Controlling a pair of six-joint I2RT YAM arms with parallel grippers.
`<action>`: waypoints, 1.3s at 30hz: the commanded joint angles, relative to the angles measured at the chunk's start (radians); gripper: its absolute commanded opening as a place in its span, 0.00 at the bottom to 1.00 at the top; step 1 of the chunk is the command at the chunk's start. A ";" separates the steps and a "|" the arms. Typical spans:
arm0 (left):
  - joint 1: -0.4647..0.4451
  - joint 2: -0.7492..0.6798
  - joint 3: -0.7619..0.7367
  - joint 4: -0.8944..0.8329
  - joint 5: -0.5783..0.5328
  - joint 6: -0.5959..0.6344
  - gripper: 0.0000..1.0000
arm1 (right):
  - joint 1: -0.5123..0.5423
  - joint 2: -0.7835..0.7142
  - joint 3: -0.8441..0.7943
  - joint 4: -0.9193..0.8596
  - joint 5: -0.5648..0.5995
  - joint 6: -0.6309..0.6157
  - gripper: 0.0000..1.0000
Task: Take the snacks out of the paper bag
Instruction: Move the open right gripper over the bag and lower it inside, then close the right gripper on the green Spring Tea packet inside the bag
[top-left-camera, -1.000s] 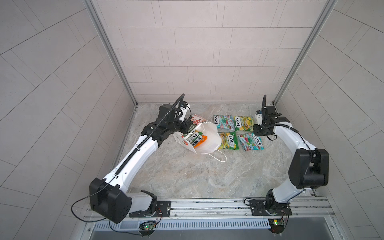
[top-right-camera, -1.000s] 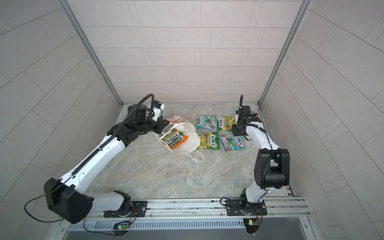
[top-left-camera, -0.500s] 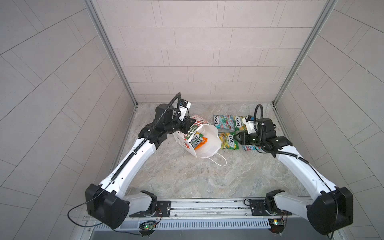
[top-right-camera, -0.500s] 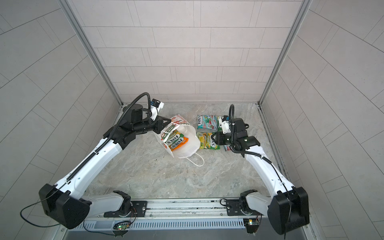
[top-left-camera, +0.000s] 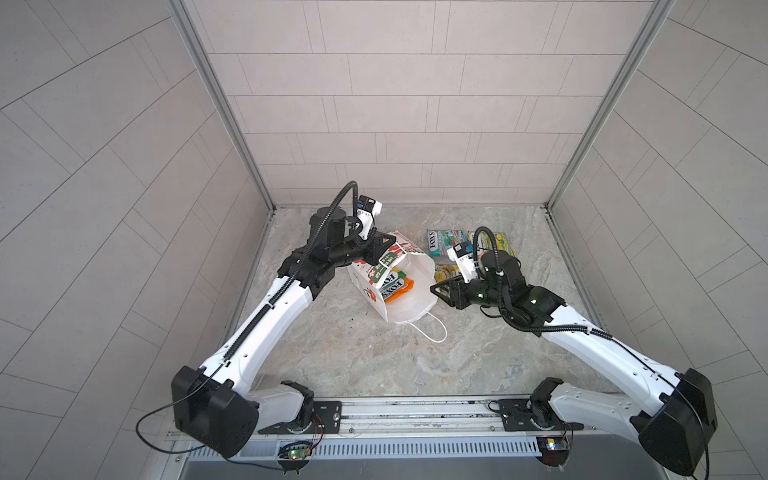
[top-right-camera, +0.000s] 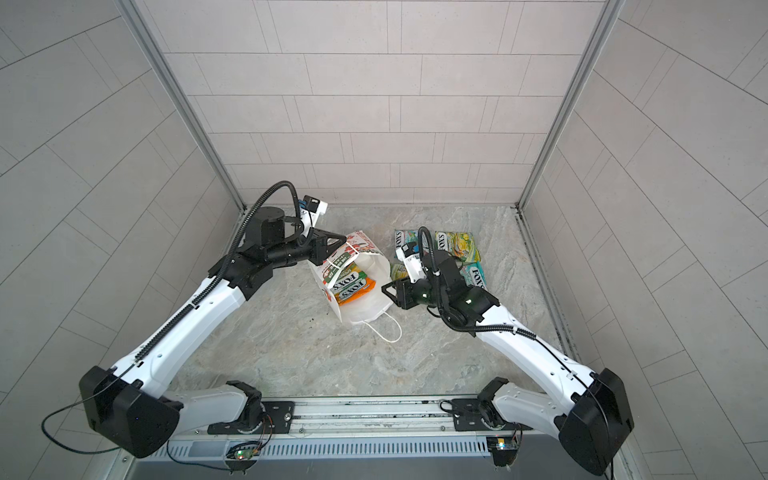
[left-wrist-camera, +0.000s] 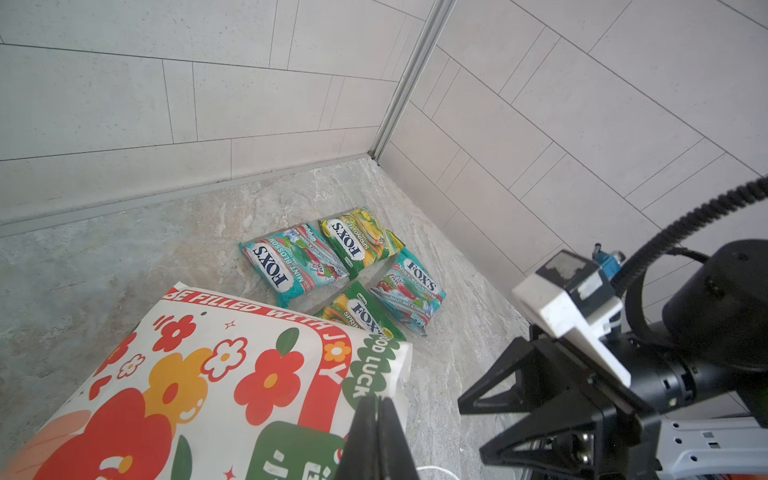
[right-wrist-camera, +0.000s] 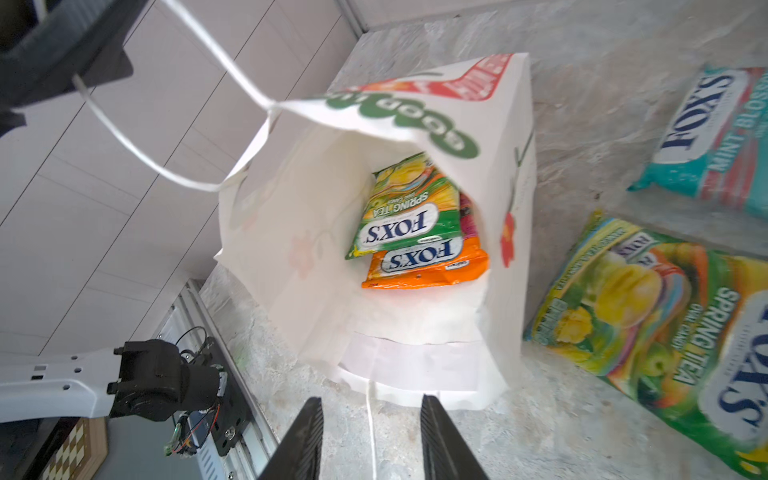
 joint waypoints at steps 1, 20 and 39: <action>-0.005 -0.029 -0.015 0.067 0.015 -0.036 0.00 | 0.079 0.023 0.011 0.056 0.078 0.021 0.40; -0.012 -0.046 -0.047 0.124 -0.006 -0.074 0.00 | 0.226 0.426 0.215 -0.029 0.271 0.137 0.37; -0.020 -0.049 -0.063 0.145 -0.027 -0.080 0.00 | 0.226 0.656 0.303 0.160 0.407 0.540 0.36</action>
